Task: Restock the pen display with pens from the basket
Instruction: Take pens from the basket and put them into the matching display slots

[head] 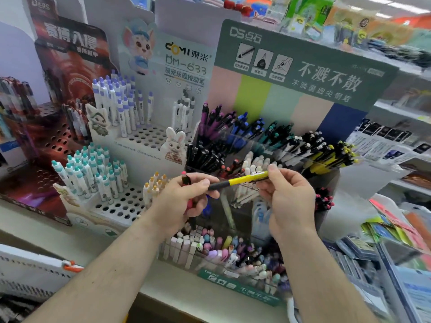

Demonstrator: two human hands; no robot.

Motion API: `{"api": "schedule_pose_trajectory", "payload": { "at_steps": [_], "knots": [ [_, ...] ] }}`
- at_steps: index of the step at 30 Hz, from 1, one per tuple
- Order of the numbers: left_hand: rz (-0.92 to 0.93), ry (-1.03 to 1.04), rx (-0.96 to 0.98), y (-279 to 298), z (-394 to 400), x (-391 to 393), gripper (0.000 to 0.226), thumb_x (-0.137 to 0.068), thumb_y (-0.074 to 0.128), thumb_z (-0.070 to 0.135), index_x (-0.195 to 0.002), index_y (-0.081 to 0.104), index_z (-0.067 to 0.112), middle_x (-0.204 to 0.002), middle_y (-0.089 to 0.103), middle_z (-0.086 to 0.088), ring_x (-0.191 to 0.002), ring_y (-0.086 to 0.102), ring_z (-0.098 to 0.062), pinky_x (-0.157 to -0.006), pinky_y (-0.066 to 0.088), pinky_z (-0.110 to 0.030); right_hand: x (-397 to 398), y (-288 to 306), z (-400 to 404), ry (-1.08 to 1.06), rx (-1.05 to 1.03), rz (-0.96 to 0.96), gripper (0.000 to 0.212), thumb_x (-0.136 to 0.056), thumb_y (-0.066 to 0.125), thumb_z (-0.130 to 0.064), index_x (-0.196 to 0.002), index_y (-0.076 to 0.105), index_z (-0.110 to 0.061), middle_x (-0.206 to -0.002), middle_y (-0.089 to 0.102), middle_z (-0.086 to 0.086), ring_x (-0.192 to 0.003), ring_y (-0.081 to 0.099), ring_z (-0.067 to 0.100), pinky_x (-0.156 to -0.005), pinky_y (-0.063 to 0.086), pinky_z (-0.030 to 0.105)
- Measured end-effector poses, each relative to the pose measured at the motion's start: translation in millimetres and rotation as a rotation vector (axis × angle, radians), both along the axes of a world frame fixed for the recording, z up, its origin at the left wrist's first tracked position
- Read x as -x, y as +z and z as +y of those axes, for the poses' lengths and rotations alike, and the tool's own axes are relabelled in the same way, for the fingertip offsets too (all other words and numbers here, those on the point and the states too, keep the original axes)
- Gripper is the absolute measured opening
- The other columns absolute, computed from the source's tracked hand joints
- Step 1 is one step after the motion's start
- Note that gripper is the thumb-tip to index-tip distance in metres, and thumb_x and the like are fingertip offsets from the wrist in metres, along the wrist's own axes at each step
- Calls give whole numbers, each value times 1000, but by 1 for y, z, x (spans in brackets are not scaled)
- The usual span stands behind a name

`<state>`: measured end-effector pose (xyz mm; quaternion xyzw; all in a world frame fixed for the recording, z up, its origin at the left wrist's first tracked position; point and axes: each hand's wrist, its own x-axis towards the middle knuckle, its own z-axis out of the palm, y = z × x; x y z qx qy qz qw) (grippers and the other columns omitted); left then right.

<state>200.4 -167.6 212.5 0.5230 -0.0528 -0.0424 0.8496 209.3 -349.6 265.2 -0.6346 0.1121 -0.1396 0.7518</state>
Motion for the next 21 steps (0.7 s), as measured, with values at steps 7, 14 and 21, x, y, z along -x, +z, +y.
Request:
{"api": "schedule_pose_trajectory", "payload": {
  "at_steps": [7, 14, 21],
  "knots": [
    [-12, -336, 312, 11, -52, -18, 62, -46, 94, 52, -95, 78, 18, -75, 65, -2, -49, 48, -6, -41, 30, -15, 4, 4, -39, -175, -141, 22, 7, -94, 66, -13, -93, 60, -12, -78, 68, 5, -59, 67, 13, -59, 55, 25],
    [65, -529, 513, 30, -110, -36, 45, -69, 78, 52, -102, 73, 23, -77, 63, 5, -48, 47, -3, -40, 32, -14, 3, 21, -86, -285, -250, -67, 10, -95, 64, -6, -93, 57, -13, -84, 66, 9, -62, 68, 16, -60, 54, 25],
    [265, -347, 427, 45, -136, -48, 29, -83, 58, 43, -94, 72, 20, -70, 58, 8, -44, 38, -3, -43, 16, -15, -9, 52, -135, -714, 181, -387, 20, -89, 72, -10, -89, 57, -24, -82, 63, -3, -74, 66, 15, -72, 60, 29]
  ]
}}
